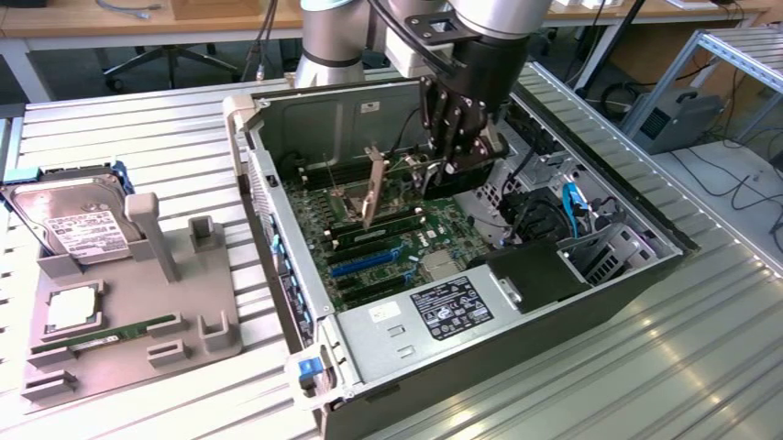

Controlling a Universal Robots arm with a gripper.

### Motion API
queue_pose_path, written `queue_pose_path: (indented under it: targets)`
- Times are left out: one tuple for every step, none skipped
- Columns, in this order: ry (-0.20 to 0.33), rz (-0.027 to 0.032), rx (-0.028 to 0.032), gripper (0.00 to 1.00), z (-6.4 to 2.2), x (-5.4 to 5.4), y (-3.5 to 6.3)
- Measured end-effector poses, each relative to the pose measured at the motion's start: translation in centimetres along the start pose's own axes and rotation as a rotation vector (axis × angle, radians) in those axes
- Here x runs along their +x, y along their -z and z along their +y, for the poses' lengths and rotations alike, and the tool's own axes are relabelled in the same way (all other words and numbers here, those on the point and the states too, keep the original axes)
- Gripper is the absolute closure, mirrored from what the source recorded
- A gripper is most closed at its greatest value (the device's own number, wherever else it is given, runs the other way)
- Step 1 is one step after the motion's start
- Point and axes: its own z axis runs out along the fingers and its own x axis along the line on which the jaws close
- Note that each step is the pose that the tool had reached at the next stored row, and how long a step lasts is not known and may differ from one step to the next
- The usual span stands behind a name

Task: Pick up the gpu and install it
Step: 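Insert the gpu into the slot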

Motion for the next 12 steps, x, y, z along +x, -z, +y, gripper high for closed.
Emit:
queue_pose_path:
  targets:
    - [0.000, 0.0001, -0.0001, 0.73, 0.00, 0.03, 0.00]
    - [0.000, 0.0002, 0.0000, 0.73, 0.00, 0.07, 0.00]
    - [0.000, 0.0002, 0.0000, 0.73, 0.00, 0.12, 0.00]
    - [0.000, 0.0003, 0.0000, 0.73, 0.00, 0.15, 0.00]
    - [0.000, 0.0003, 0.0000, 0.73, 0.00, 0.18, 0.00]
    - [0.000, 0.0004, 0.0000, 0.73, 0.00, 0.22, 0.00]
    - [0.000, 0.0005, 0.0000, 0.73, 0.00, 0.25, 0.00]
    - [0.000, 0.0005, 0.0000, 0.73, 0.00, 0.28, 0.00]
    - [0.000, 0.0007, -0.0001, 0.73, 0.00, 0.31, 0.00]
    - [0.000, 0.0007, -0.0001, 0.73, 0.00, 0.35, 0.00]
    - [0.000, 0.0008, 0.0000, 0.73, 0.00, 0.38, 0.00]
    - [0.000, 0.0008, -0.0001, 0.73, 0.00, 0.41, 0.00]
